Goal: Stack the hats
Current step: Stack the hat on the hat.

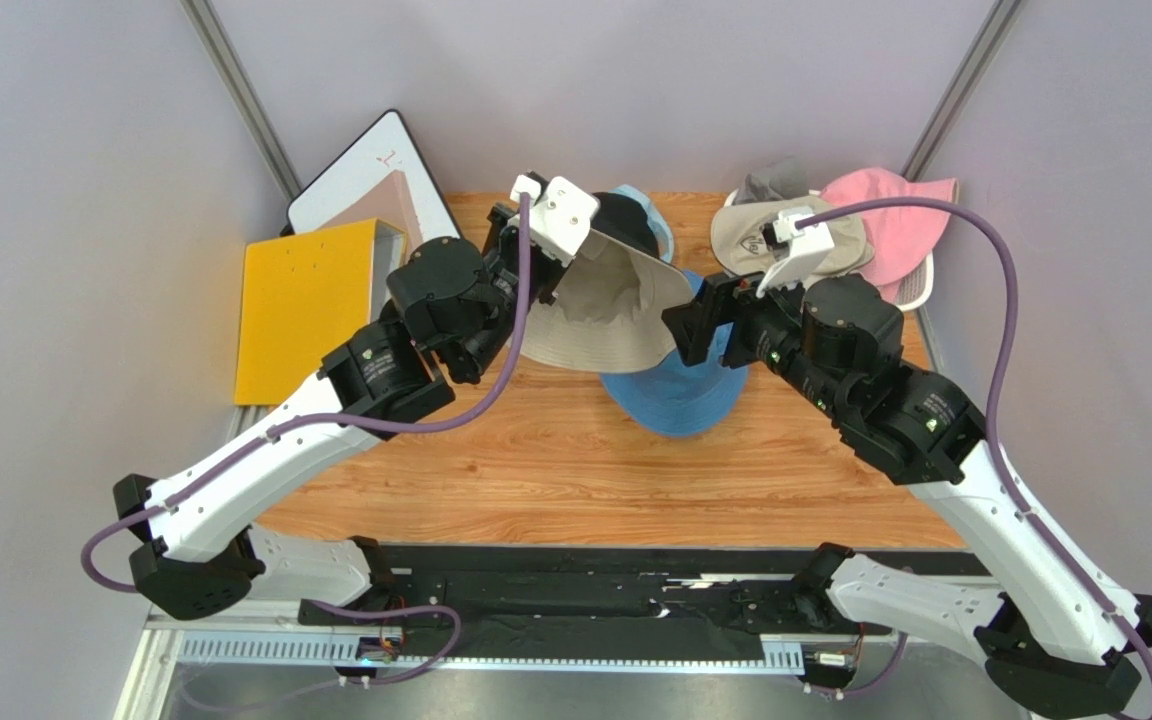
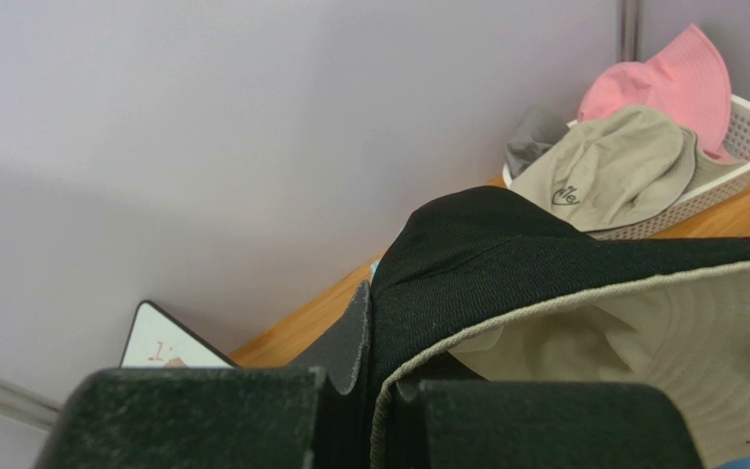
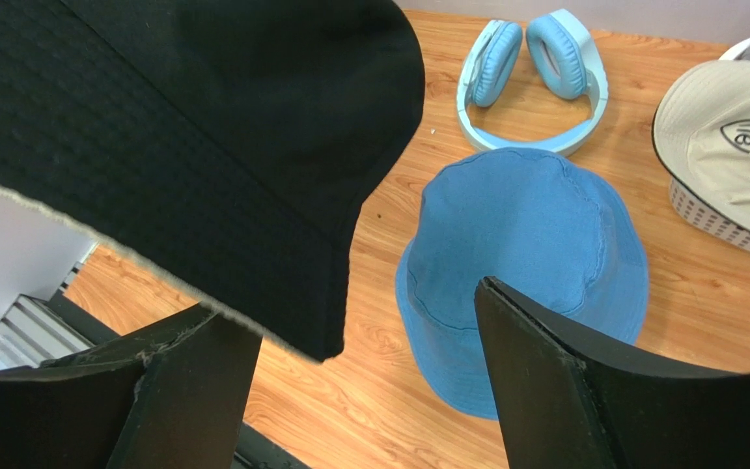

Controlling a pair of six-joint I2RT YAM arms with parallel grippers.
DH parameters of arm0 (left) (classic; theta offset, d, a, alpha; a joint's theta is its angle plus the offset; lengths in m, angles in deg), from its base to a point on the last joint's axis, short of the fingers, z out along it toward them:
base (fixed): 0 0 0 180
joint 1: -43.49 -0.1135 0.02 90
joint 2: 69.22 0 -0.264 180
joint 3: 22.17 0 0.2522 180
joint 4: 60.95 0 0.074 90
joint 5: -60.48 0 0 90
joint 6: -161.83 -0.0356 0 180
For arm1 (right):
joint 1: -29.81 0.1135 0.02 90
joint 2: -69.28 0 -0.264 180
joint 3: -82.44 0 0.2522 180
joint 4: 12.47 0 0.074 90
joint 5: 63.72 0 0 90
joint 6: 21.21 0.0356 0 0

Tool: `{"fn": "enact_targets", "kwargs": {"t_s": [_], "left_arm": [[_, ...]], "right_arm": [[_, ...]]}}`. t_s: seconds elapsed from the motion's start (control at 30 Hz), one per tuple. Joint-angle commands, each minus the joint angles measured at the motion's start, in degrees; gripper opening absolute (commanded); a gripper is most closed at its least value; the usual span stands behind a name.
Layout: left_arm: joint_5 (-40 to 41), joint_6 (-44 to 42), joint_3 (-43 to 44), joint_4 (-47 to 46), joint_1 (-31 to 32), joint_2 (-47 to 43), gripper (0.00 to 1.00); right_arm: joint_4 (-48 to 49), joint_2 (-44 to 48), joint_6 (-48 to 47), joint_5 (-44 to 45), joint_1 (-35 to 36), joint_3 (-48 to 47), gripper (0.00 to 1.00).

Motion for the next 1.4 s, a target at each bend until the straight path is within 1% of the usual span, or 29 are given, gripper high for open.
{"fn": "enact_targets", "kwargs": {"t_s": [0.0, 0.1, 0.13, 0.2, 0.23, 0.3, 0.33, 0.4, 0.43, 0.47, 0.53, 0.6, 0.63, 0.67, 0.7, 0.77, 0.8, 0.9, 0.97, 1.0, 1.03, 1.07, 1.1, 1.17, 1.2, 1.27, 1.37], "left_arm": [[-3.19, 4.08, 3.12, 2.09, 0.04, -1.94, 0.0], [-3.72, 5.04, 3.64, 2.53, 0.04, -1.85, 0.0], [-3.98, 5.13, 3.82, 2.62, 0.04, -1.5, 0.0], [-4.24, 5.05, 4.52, 2.53, 0.04, -0.97, 0.0], [-4.33, 4.78, 4.79, 2.36, 0.04, -0.45, 0.0], [-4.33, 4.26, 6.01, 2.18, -0.14, 0.43, 0.0], [-4.77, 3.99, 6.45, 1.92, -0.31, 1.48, 0.0], [-5.56, 4.43, 7.34, 0.17, -1.89, 2.54, 0.0], [-7.57, 5.39, 7.34, -1.06, -2.85, 3.85, 0.0], [-9.5, 6.35, 8.82, -1.51, -4.95, 4.65, 0.0], [-13.28, 9.08, 11.28, -0.81, -6.81, 8.07, 0.0], [-15.22, 10.66, 15.76, 0.77, -8.66, 10.71, 0.0], [-17.58, 11.19, 17.34, 1.91, -9.27, 13.5, 0.0], [-18.82, 11.63, 20.92, 2.44, -10.5, 14.92, 0.0], [-19.53, 11.9, 22.7, 2.88, -11.03, 18.16, 0.0], [-19.54, 11.2, 26.74, 2.27, -12.35, 21.25, 0.0], [-19.89, 10.59, 27.72, 1.83, -12.79, 23.7, 0.0], [-21.29, 10.23, 29.22, -1.94, -14.46, 27.05, 0.0], [-23.23, 10.67, 29.92, -4.58, -15.86, 28.73, 0.0], [-23.84, 12.24, 30.53, -4.67, -16.48, 30.83, 0.01], [-24.8, 13.21, 31.24, -4.59, -17.1, 31.98, 0.11], [-25.33, 14.26, 32.37, -4.5, -18.15, 33.03, 0.16], [-26.91, 15.93, 32.56, -4.5, -18.59, 34.78, 0.19], [-28.67, 16.56, 32.39, -5.46, -19.3, 36.2, 0.33], [-29.03, 16.65, 32.3, -5.9, -19.39, 37.34, 0.37], [-29.73, 16.65, 32.39, -7.31, -19.74, 38.57, 0.52], [-32.1, 18.14, 33.87, -6.87, -20.61, 41.21, 0.62]], "right_arm": [[6.52, 0.6, -4.77, 0.21, -0.06, 0.74, 0.83], [8.45, -0.19, -5.56, -1.8, -0.06, 1.35, 0.77], [9.07, -0.28, -5.74, -2.25, -0.06, 1.79, 0.69], [10.74, -0.37, -6.26, -2.52, -0.06, 2.23, 0.59], [11.18, -0.2, -6.62, -2.43, -0.06, 2.5, 0.48], [12.24, 0.07, -7.49, -0.51, -0.06, 2.59, 0.33], [12.5, 0.16, -8.46, 0.46, -0.06, 2.5, 0.19], [13.2, 0.16, -9.6, 3.44, -0.06, 1.97, 0.08], [13.38, -0.02, -10.91, 4.94, -0.06, 1.8, 0.0], [13.56, -0.19, -11.36, 6.61, -0.06, 1.53, 0.0], [13.56, -1.24, -13.29, 10.83, -0.06, 0.13, 0.0], [14.0, -2.03, -15.4, 15.91, -0.32, -1.53, 0.0], [14.17, -3.34, -16.89, 17.16, -0.59, -2.24, 0.0], [14.26, -4.14, -17.25, 18.22, -1.11, -3.12, 0.0], [14.52, -5.19, -17.25, 20.05, -2.51, -5.3, 0.0], [15.05, -7.56, -20.23, 22.6, -4.71, -7.25, 0.0], [15.92, -8.19, -21.03, 23.4, -5.33, -7.95, 0.0], [18.64, -9.33, -23.4, 26.47, -7.35, -9.45, 0.0], [20.67, -9.25, -24.54, 29.19, -8.23, -8.49, 0.0], [23.81, -9.16, -26.12, 30.6, -8.24, -7.62, 0.0], [25.84, -8.98, -27.26, 31.92, -8.32, -6.48, 0.0], [27.87, -8.72, -28.23, 34.63, -8.32, -4.2, 0.0], [30.67, -8.55, -29.37, 35.53, -8.32, -3.22, 0.0], [32.53, -8.54, -29.82, 36.42, -8.33, -0.68, 0.0], [34.28, -8.2, -29.74, 36.07, -8.41, 0.2, 0.0], [37.36, -8.1, -30.08, 35.55, -8.32, 2.57, 0.0], [38.34, -9.42, -31.23, 35.98, -8.32, 2.59, 0.0]]}}
